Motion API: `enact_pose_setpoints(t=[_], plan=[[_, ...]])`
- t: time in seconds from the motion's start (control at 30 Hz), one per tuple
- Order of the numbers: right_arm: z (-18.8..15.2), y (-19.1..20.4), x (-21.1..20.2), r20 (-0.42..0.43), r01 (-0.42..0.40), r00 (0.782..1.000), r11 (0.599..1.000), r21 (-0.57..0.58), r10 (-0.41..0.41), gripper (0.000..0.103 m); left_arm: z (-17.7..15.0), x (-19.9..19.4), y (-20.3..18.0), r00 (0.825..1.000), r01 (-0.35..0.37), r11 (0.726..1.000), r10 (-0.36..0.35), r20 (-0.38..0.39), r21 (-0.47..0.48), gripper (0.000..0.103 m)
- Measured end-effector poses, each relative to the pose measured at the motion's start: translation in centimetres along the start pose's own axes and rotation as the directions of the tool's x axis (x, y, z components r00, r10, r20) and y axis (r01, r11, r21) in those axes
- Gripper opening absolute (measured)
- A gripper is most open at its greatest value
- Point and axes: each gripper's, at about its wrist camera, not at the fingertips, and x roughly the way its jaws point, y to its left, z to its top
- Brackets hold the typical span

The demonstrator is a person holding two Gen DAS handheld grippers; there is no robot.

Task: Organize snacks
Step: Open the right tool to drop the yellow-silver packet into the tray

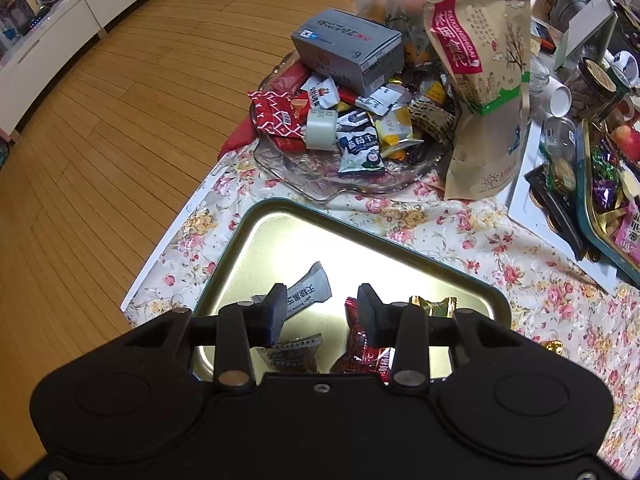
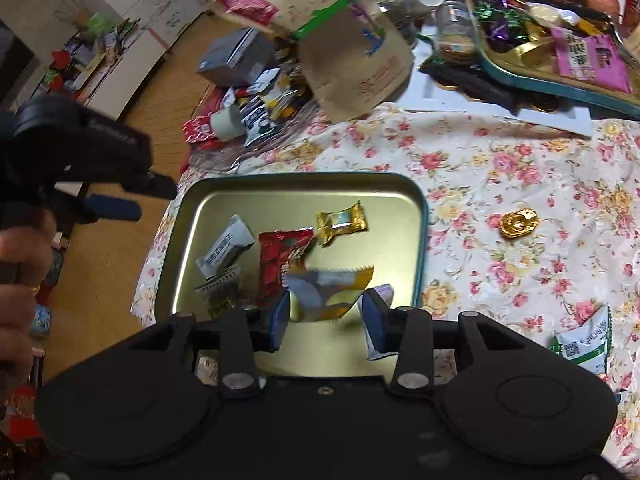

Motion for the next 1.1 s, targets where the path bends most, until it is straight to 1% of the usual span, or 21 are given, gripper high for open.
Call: enact_pose_setpoints(t=[0.17, 0.37, 0.57, 0.7, 0.9, 1.1], plan=[[0.0, 0.3, -0.6, 0.033, 0.012, 0.999, 0.999, -0.031, -0.011, 0.045, -0.3, -0.1, -1.0, 1.000, 0.007, 1.000, -0.007, -0.001, 0.025, 0.048], [0.8, -1.5, -1.2, 0.041, 0.036, 0.998, 0.999, 0.032, -0.038, 0.045, -1.0, -0.1, -2.6, 0.999, 0.031, 0.997, -0.030, -0.012, 0.073, 0.048], [1.0, -4.1, -1.4, 0.030, 0.105, 0.994, 0.991, 0.083, -0.108, 0.045, -2.0, -0.2, -4.9, 0.999, 0.051, 0.988, -0.047, -0.026, 0.148, 0.048], [0.9, -6.2, -1.7, 0.023, 0.137, 0.990, 0.983, 0.121, -0.141, 0.045, -3.1, -0.3, -7.0, 0.999, 0.046, 0.975, -0.041, -0.025, 0.216, 0.048], [0.9, -9.3, -2.5, 0.017, 0.176, 0.983, 0.968, 0.177, -0.182, 0.045, -5.1, -0.2, -10.2, 0.998, 0.058, 0.945, -0.048, -0.040, 0.321, 0.048], [0.4, -12.4, -3.4, 0.017, 0.205, 0.977, 0.952, 0.228, -0.214, 0.045, -6.8, -0.1, -12.9, 0.995, 0.084, 0.919, -0.060, -0.074, 0.386, 0.048]])
